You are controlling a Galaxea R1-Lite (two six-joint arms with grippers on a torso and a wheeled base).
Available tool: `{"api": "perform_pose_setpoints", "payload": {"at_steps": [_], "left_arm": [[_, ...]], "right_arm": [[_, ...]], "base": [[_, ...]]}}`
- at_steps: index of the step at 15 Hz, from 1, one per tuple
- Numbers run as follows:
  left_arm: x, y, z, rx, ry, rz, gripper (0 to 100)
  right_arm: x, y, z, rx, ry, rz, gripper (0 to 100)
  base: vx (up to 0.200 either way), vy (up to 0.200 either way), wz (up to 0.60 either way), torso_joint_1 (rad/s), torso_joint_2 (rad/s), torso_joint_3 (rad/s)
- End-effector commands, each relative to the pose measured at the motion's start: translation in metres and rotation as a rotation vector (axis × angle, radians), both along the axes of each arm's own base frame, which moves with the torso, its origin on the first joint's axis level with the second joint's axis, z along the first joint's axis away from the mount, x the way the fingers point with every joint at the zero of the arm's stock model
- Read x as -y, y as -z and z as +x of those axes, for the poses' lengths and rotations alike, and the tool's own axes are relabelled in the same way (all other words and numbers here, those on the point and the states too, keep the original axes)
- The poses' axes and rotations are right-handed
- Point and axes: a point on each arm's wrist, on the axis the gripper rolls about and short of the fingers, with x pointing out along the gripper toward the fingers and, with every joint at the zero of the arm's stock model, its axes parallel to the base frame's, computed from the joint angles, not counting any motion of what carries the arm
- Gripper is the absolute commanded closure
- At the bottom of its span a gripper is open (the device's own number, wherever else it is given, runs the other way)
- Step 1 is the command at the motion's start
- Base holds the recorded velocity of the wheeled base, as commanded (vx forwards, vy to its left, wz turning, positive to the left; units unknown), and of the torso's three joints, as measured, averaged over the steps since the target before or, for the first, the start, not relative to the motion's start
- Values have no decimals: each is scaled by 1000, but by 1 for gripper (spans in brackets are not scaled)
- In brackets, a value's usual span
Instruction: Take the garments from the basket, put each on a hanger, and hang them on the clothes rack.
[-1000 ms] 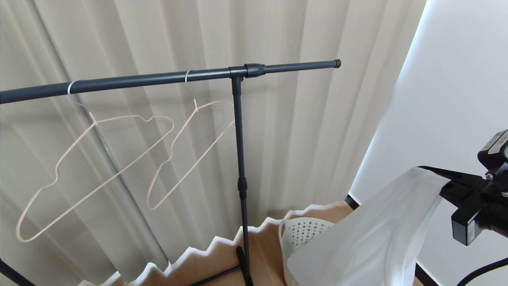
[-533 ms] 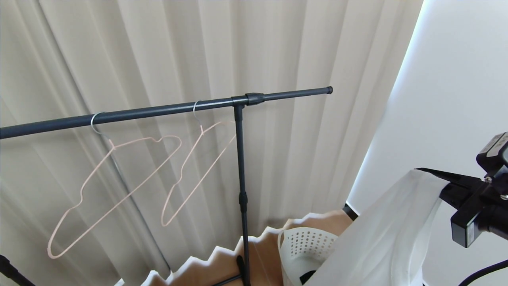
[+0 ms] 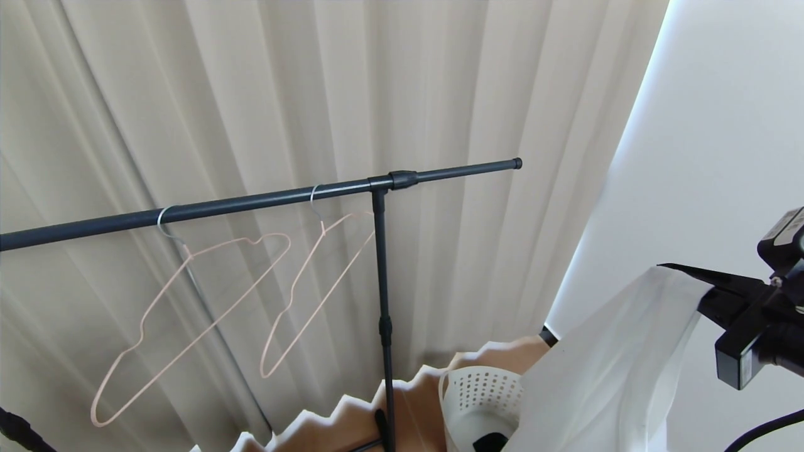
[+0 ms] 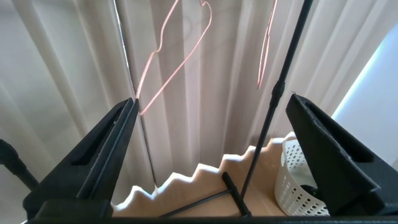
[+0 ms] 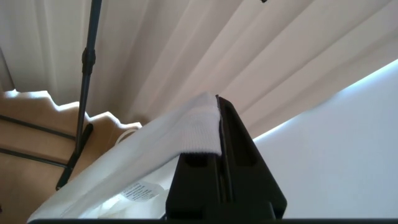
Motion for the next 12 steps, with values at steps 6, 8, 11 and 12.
{"api": "perform_pose_setpoints", "payload": {"at_steps": [6,8,11,12], "left_arm": [[0,0,0,-2,-1,0,0],[0,0,0,-2,-1,-2,0],[0,0,0,-2,-1,1,0],[0,0,0,-2,-1,0,0]], "right_arm": [[0,1,0,-3,-1,-2,100],[0,1,1,-4,1,-4,100],[0,1,0,-2,-2,-5,100],[1,0,-1,4,-3,-6,100]], "base": [[0,0,0,168,-353,-194],[0,0,0,88,-195,-97],[0,0,0,0,0,0],[0,0,0,0,0,0]]}}
